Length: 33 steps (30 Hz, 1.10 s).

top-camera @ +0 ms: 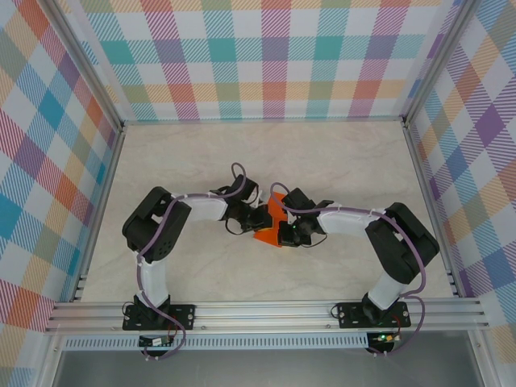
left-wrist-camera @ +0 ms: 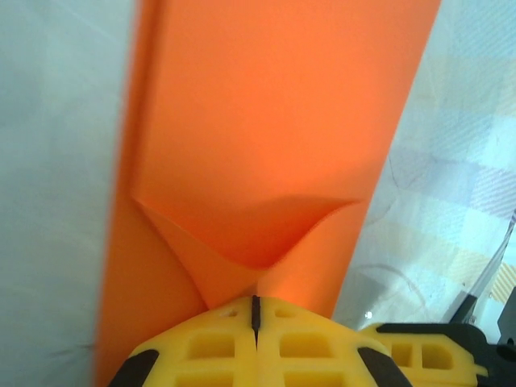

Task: Fold a paper plane with a square sheet of paper (pick it up from the middle)
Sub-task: Fold the triangle a second time at the center of the table.

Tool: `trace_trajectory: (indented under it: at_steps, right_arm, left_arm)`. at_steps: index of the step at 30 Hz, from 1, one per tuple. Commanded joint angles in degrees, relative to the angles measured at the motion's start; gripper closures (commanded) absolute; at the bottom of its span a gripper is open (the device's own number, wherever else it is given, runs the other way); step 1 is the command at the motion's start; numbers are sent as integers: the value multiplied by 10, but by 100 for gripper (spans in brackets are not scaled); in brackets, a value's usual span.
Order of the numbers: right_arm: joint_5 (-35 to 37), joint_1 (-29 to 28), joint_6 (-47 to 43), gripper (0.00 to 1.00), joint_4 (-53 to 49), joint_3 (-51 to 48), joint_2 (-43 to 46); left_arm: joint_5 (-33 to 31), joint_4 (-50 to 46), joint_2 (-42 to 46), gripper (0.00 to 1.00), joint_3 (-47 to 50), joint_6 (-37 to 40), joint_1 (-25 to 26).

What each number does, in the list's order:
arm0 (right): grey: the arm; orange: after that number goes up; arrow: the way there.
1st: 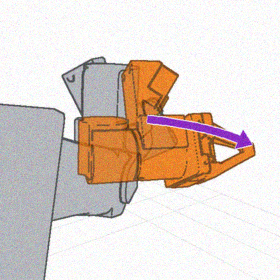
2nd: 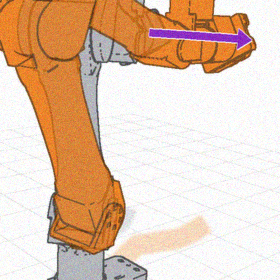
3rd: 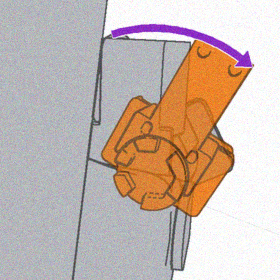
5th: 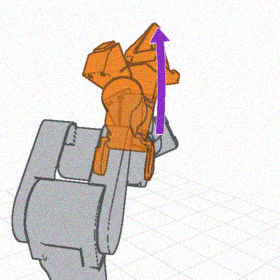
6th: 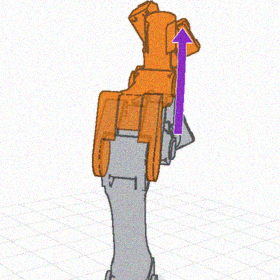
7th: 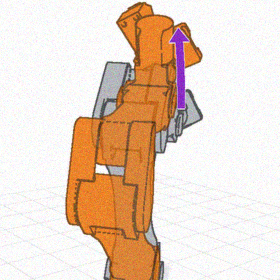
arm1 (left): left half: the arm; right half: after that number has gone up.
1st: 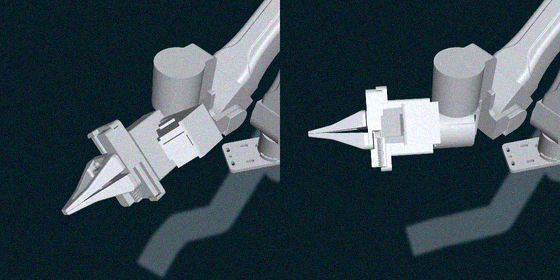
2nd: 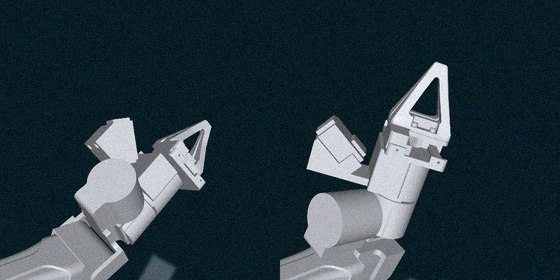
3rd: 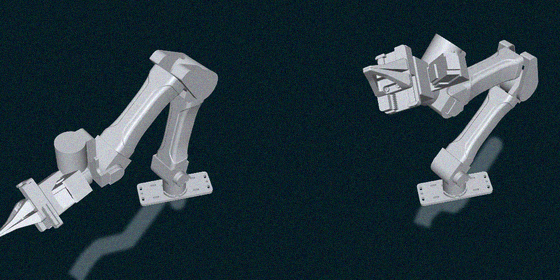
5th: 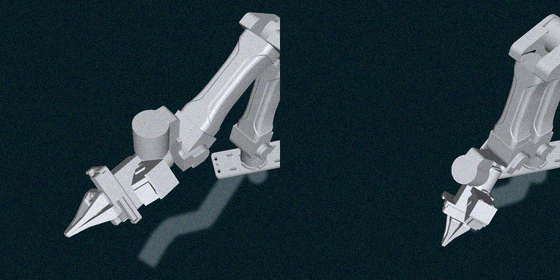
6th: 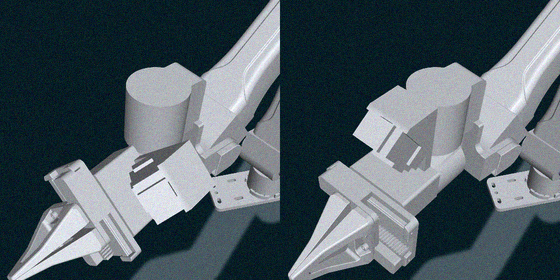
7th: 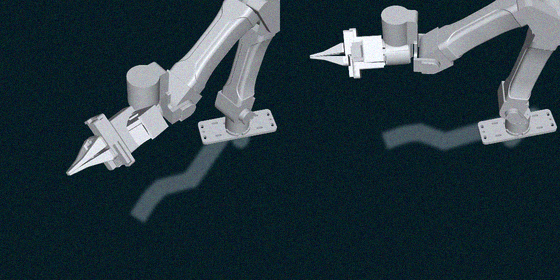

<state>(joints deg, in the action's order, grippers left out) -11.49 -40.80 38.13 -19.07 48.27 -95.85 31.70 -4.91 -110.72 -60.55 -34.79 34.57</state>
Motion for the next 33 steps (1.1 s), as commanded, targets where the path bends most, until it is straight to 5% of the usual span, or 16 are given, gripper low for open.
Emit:
trace_trajectory:
  at_steps: [1,12,19,27,33]
  right_arm:
    - [59,-2,-13,96,-102,-42,-47]
    - [56,-3,-12,96,-102,-42,-36]
    - [11,-2,-6,92,-66,5,12]
    - [50,27,10,53,-54,78,77]
    - [30,73,-17,46,-42,69,59]
  left_arm:
    - [-107,-21,-20,99,-19,24,-39]
    - [-171,-82,-11,100,-84,87,-56]
    - [-134,-60,53,97,-47,52,-54]
    - [-124,-11,136,76,42,-52,-39]
    - [-117,28,153,69,82,-118,-10]
